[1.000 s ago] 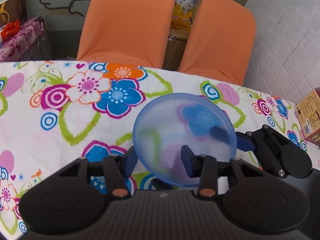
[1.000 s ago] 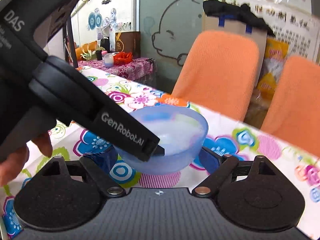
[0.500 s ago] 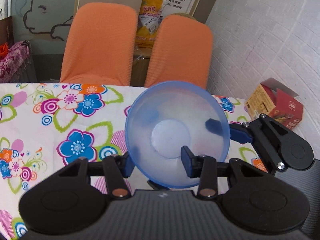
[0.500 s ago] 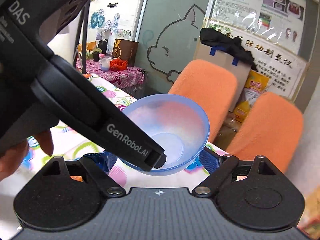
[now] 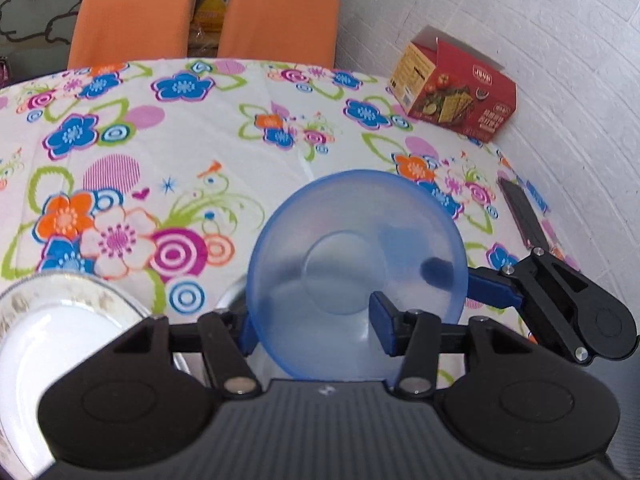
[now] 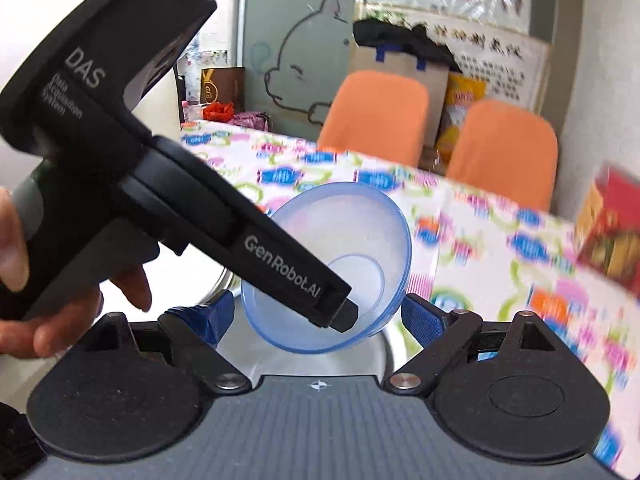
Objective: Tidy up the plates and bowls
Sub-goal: 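Lower the blue bowl into the white bowl and open the left tool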
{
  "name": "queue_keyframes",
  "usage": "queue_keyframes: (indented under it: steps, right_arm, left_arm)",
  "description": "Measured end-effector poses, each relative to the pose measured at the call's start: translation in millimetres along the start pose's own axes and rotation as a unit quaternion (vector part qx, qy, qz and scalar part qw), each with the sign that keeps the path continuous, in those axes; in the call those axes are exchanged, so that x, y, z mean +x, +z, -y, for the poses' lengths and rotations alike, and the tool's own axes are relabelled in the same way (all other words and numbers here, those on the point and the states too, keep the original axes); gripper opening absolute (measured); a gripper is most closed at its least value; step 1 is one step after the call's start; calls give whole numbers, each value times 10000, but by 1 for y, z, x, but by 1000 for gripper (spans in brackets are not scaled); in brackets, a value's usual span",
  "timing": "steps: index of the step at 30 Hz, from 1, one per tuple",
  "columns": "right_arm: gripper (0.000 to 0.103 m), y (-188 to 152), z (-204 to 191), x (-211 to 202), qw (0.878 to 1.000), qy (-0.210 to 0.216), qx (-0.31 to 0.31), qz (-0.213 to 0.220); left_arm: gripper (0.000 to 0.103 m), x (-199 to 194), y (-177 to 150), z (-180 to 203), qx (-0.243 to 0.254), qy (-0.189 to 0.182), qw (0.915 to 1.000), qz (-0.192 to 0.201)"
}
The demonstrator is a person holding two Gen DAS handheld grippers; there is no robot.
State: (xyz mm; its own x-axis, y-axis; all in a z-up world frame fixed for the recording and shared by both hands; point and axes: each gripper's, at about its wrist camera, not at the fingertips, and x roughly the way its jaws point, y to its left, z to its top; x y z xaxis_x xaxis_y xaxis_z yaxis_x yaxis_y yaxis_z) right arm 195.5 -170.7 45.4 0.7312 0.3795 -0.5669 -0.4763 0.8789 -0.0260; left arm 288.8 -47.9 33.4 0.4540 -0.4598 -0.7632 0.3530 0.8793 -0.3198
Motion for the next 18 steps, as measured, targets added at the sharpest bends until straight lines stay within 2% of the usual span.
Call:
queue_keyframes:
  steps: [6,8,9,15,18]
  right_arm:
    - [77,-21,-10,-4,9999,-94,23,67]
    - [77,-26,-11,-6,9997,-230,-21,99]
    - [78,-28,-10,-7,9995,-285,-8,106]
    - [78,-41,0,-20,9985,-361,399,117]
    - [78,-50,5,-29,9958,-402,783,237]
  left_arm:
    - [51,5,-27,2,170,184,9997,-80]
    - [63,4,-30,2,284,337,9990,29]
    - [66,2,-31,2,299,345,9989,90]
    - [72,-15,-26,-7,103,165,9993,324]
    - [74,-29,-27,-10,2,192,9978,630]
